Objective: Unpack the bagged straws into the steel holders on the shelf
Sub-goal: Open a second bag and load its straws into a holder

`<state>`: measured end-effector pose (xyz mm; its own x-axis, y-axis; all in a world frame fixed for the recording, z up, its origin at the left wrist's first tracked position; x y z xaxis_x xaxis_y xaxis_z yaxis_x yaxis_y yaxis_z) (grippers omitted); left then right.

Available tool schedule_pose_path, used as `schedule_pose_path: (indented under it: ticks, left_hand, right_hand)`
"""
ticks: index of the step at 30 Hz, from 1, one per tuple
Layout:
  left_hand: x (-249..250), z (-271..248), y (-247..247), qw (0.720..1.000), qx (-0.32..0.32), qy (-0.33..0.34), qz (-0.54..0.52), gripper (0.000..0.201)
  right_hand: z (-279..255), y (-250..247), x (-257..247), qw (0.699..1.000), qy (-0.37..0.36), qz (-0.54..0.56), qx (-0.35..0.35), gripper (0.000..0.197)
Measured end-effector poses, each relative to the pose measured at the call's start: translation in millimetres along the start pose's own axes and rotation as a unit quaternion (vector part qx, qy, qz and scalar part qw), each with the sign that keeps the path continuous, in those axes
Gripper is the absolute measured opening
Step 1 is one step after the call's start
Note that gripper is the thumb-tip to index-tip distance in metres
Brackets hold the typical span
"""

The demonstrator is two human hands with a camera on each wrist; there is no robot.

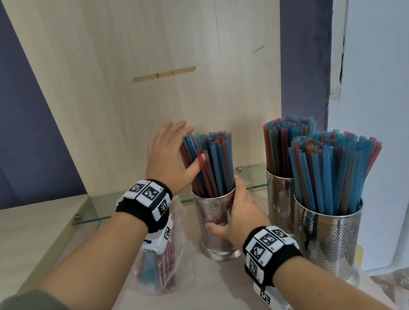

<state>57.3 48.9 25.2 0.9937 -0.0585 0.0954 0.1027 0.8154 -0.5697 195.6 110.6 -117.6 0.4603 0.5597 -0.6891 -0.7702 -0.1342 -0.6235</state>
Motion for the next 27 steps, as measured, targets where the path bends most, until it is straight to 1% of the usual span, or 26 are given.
schedule_pose_path:
  ticks: [3, 4, 7, 8, 10, 12, 13, 15, 16, 17, 18, 20, 22, 23, 25, 27]
  left_hand:
    - [4, -1, -7, 0.999, 0.020, 0.043, -0.003, 0.051]
    - [5, -1, -7, 0.998, 0.013, 0.052, -0.013, 0.050]
    - [7, -5, 0, 0.995, -0.060, 0.047, -0.061, 0.056]
    - [8, -7, 1, 0.994, -0.070, 0.048, -0.070, 0.057]
    - [8, -9, -4, 0.994, -0.064, 0.045, -0.079, 0.058]
    - [3, -12, -13, 0.994, -0.046, 0.016, -0.095, 0.061]
    - [-3, -13, -18, 0.993, -0.028, -0.010, -0.111, 0.061]
    - [-22, -21, -28, 0.988, 0.011, -0.082, -0.130, 0.059]
    - [-33, -27, -31, 0.986, 0.017, -0.119, -0.118, 0.058]
    - [-45, -33, -30, 0.983, 0.007, -0.156, -0.094, 0.059]
    - [-57, -42, -26, 0.979, -0.018, -0.191, -0.062, 0.064]
    - [-79, -63, -13, 0.965, -0.098, -0.242, -0.001, 0.087]
    - [-92, -88, 2, 0.946, -0.185, -0.262, 0.048, 0.109]
    - [-97, -99, 10, 0.936, -0.219, -0.268, 0.067, 0.115]
    - [-108, -119, 20, 0.918, -0.261, -0.283, 0.091, 0.123]
    - [-117, -135, 27, 0.906, -0.284, -0.294, 0.109, 0.130]
  right_hand:
    - [0, 0, 0, 1.000, 0.002, 0.001, -0.002, 0.121]
    - [0, 0, 0, 1.000, 0.003, 0.001, -0.003, 0.121]
    - [-1, 0, -1, 1.000, 0.004, 0.004, -0.003, 0.121]
    - [-1, 0, -1, 1.000, 0.005, 0.003, -0.003, 0.122]
    - [-1, 0, -1, 1.000, 0.008, 0.001, -0.004, 0.123]
    - [-1, 0, -1, 1.000, 0.008, 0.002, -0.006, 0.123]
    - [0, 0, -1, 1.000, 0.009, 0.003, -0.008, 0.122]
    - [0, 0, 0, 1.000, 0.010, 0.003, -0.012, 0.122]
    - [0, 0, 0, 1.000, 0.011, 0.006, -0.011, 0.122]
    - [0, 0, 0, 1.000, 0.011, 0.009, -0.010, 0.122]
    - [0, 0, 0, 1.000, 0.012, 0.012, -0.009, 0.122]
    - [0, 0, 0, 1.000, 0.013, 0.013, -0.006, 0.123]
    - [0, 0, 0, 1.000, 0.016, 0.008, -0.006, 0.123]
    - [0, 1, 0, 1.000, 0.018, 0.004, -0.005, 0.123]
    - [-1, 1, -1, 1.000, 0.022, -0.001, -0.004, 0.124]
    - [-1, 1, -1, 1.000, 0.024, -0.002, -0.003, 0.124]
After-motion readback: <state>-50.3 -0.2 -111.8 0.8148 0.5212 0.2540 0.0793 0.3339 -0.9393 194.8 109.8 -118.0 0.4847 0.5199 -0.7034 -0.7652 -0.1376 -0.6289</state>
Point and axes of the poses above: each hand's wrist, its own z-axis towards the middle knuckle, its own y-axis out of the palm, x = y × z, the point moved 8 cm from there along z, towards the middle knuckle, and after that the axes turned 6 degrees about z, right-handed, at the moved point
